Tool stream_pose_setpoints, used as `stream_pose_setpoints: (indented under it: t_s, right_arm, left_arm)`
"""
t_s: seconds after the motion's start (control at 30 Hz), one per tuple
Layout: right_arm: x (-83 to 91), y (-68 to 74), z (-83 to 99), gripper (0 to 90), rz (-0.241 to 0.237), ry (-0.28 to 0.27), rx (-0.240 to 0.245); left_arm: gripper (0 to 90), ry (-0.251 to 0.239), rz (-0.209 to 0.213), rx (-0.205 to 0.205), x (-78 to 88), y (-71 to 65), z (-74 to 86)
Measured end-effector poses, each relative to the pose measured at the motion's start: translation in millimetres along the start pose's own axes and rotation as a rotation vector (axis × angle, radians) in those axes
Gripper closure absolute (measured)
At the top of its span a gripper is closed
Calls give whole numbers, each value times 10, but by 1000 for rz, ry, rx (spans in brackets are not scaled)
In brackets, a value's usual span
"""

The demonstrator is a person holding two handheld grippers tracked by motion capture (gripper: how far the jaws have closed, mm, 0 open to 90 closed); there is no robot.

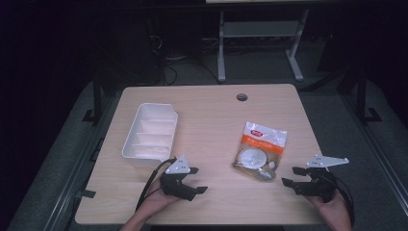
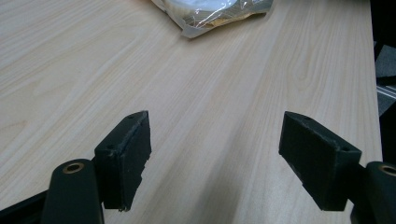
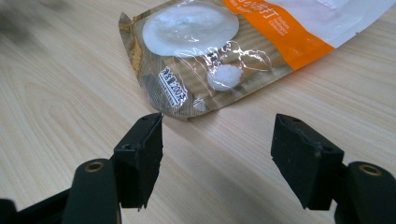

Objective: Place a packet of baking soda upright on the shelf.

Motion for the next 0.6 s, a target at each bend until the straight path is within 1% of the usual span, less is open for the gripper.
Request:
stream_pose_setpoints:
  t_s: [0.03, 0.07, 0.1, 0.13, 0.2, 0.23, 0.33, 0.37, 0.4, 0.43, 0.47, 0.5, 0.53, 0.57, 0.6]
  right_arm:
    - [3, 4, -3, 330, 0, -3, 0]
    - [7, 8, -4, 330, -2, -9, 1]
    - [9, 14, -6, 330, -4, -11, 5]
    - [9, 14, -6, 330, -4, -11, 5]
    - [11, 22, -13, 327, 2, -13, 6]
    - [14, 22, -24, 326, -1, -19, 4]
    - [17, 20, -35, 327, 6, -26, 1]
    - [17, 20, -35, 327, 6, -26, 1]
    - [18, 19, -38, 327, 10, -25, -2]
    - [20, 14, -38, 327, 14, -26, -3]
    - [18, 9, -36, 327, 17, -21, -5]
    - [18, 9, -36, 327, 17, -21, -5]
    - [14, -3, -32, 328, 23, -15, -6]
    - [14, -3, -32, 328, 23, -15, -6]
    - [22, -14, -33, 327, 23, -19, -11]
  left_arm:
    - [248, -8, 6, 13, -1, 2, -5]
    - [248, -8, 6, 13, -1, 2, -5]
    - [249, -20, 6, 30, -3, 1, -20]
    - [249, -20, 6, 30, -3, 1, -20]
    - [249, -36, 5, 49, -6, 6, -50]
    - [253, -50, -3, 63, -17, 15, -86]
    - [260, -54, -22, 88, -62, 54, -171]
    - [266, -54, -22, 88, -62, 54, -171]
    - [266, -55, -28, 94, -83, 65, -205]
    - [295, -62, -30, 109, -132, 84, -277]
    - [313, -62, -30, 109, -132, 84, -277]
    - [313, -60, -24, 129, -169, 89, -318]
    - [384, -44, -1, 136, -256, 99, -398]
    - [424, -44, -1, 136, -256, 99, -398]
    - [489, -35, 11, 131, -350, 96, -475]
Point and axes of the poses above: each handheld gripper's, and its own axes: x roughly backward along the jaws, z roughly out of its underside, y roughly to its left, the point moved 2 cm from there along -x, roughly forward along the jaws, and after that the axes turned 4 degrees about -y, right-handed, at the moved point
